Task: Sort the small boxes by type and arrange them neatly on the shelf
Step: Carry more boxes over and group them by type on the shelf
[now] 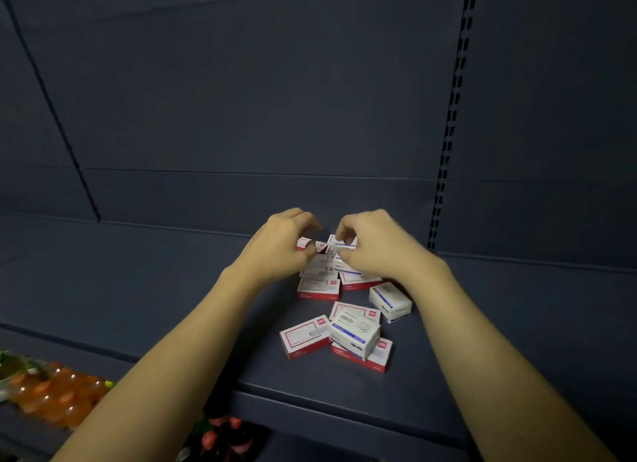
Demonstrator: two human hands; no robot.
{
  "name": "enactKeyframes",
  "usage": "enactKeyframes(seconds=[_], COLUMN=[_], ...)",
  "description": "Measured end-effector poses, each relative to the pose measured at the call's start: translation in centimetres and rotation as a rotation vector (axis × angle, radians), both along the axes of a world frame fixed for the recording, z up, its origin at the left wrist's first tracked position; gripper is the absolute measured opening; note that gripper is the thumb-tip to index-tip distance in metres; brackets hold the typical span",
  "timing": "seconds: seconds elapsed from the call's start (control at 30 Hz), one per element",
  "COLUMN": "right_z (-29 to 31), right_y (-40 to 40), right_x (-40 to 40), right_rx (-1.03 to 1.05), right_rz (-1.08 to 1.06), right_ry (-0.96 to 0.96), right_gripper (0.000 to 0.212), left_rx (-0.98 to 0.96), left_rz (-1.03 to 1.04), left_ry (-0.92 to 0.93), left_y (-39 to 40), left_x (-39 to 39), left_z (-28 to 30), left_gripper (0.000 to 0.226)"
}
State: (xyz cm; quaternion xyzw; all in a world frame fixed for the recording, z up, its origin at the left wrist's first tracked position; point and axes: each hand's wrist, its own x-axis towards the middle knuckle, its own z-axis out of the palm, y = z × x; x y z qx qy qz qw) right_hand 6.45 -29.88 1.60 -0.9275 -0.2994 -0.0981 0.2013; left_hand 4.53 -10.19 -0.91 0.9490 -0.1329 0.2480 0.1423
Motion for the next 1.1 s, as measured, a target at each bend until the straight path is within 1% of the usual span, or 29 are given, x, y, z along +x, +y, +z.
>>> enactKeyframes(seconds=[0.1, 0.17, 0.23, 0.3, 0.37, 0.47, 0.6, 0.73, 0.87, 0.97, 1.1], right_z=[-0.7, -1.3, -1.6, -1.8, -2.0, -2.9, -3.9, -3.7, -3.6, -3.4, -3.4], right_y=[0.9, 1.2, 1.5, 1.7, 2.0, 2.6, 3.0, 3.1, 3.3, 3.3, 3.3], right_x=[0.8, 1.1, 1.3, 1.4, 1.5, 1.2, 1.1, 0.8, 0.6, 0.5, 0.4], right_rx=[0.034, 0.044, 0.011, -0.025, -0.052, -0.096, -0.184, -0.257, -0.292, -0.325, -0.346], right_rz=[0.033, 0.046, 0.06, 0.061, 0.066, 0.062, 0.033, 0.019, 0.018, 0.034, 0.061], right_ry=[-0.023, -0.045, -0.069, -0.052, -0.004, 0.07, 0.088, 0.088, 0.125, 0.167, 0.183], right_gripper=[0.016, 0.018, 0.02, 0.02, 0.023, 0.026, 0.03, 0.042, 0.045, 0.044, 0.039], left_rx=[-0.015, -0.062, -0.114, -0.143, -0.11, -0.031, 0.014, -0.006, -0.067, -0.09, -0.095], left_rz=[-0.067, -0.099, -0.121, -0.122, -0.145, -0.206, -0.21, -0.21, -0.211, -0.214, -0.218], left_ry=[0.001, 0.008, 0.002, 0.014, 0.03, 0.106, 0.296, 0.348, 0.407, 0.426, 0.435], left_y=[1.5, 2.3, 2.9, 3.3, 3.7, 4.2, 4.8, 4.6, 4.4, 4.8, 5.1], left_x=[1.9, 2.7, 3.2, 3.6, 3.9, 4.0, 4.2, 3.9, 3.6, 3.8, 4.0], left_z=[-1.2, -2.1, -2.6, -2.8, -2.8, -3.2, -3.6, -3.1, -2.9, -3.1, -3.1], left_gripper=[0.03, 0.03, 0.029, 0.023, 0.016, 0.015, 0.022, 0.021, 0.02, 0.024, 0.035])
